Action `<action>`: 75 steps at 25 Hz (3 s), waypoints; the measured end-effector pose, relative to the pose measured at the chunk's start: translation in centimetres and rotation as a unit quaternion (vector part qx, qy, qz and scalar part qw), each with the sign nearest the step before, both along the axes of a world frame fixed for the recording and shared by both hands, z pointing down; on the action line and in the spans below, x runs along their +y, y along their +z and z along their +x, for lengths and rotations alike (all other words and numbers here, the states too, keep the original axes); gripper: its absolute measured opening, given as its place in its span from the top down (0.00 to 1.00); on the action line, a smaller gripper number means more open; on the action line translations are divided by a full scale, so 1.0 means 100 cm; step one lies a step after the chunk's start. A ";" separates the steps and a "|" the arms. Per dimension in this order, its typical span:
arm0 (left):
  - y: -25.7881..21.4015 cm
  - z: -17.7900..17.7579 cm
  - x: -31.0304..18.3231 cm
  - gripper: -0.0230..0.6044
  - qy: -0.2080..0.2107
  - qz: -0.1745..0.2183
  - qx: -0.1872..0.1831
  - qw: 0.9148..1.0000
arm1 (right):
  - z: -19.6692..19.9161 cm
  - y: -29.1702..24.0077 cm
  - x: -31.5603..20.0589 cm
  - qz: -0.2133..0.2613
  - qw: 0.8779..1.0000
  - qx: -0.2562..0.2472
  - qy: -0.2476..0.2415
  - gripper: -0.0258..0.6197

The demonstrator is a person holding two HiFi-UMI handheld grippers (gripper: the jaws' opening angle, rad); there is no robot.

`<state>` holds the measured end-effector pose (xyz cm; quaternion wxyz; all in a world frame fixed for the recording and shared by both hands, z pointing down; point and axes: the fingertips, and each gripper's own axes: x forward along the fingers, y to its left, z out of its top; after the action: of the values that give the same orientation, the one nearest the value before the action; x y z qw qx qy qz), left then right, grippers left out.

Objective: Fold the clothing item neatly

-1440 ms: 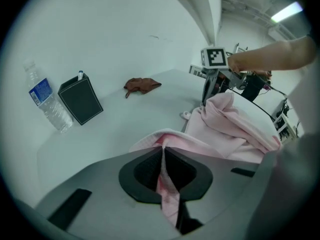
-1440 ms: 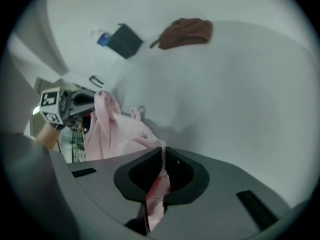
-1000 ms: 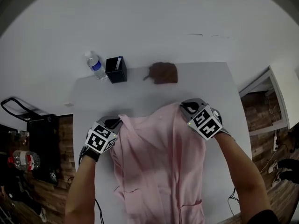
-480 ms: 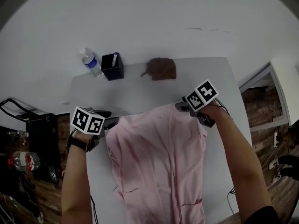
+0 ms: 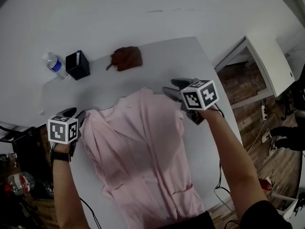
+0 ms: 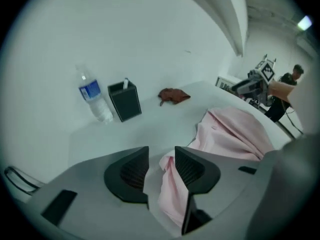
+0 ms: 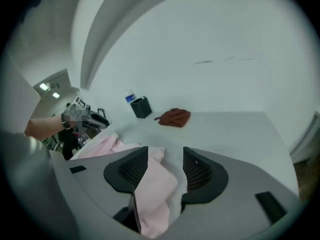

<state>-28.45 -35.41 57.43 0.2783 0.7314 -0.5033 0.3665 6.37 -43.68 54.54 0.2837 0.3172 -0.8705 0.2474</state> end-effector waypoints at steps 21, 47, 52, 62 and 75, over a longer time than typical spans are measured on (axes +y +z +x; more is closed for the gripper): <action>0.079 0.351 0.222 0.90 0.123 -0.110 0.144 0.976 | 0.077 0.099 0.159 -0.193 0.979 0.021 0.055 0.91; 0.003 0.308 0.068 0.89 0.030 0.026 0.187 0.982 | 0.035 0.022 0.228 -0.083 0.966 -0.159 -0.188 0.74; 0.035 0.319 0.043 0.89 0.065 -0.014 0.116 0.991 | 0.125 0.050 0.178 0.005 0.997 -0.007 -0.072 0.74; 0.026 0.438 0.116 0.53 0.300 0.016 -0.011 0.954 | 0.138 0.101 0.161 0.035 0.962 0.177 -0.206 0.75; -0.019 0.364 0.097 0.89 0.105 0.053 0.138 0.983 | 0.046 0.088 0.201 -0.038 0.978 0.003 -0.206 0.64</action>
<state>7.92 -25.67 55.55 0.2662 0.8374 -0.3989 0.2622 10.99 -23.58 63.34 0.3430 0.1210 -0.9062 0.2156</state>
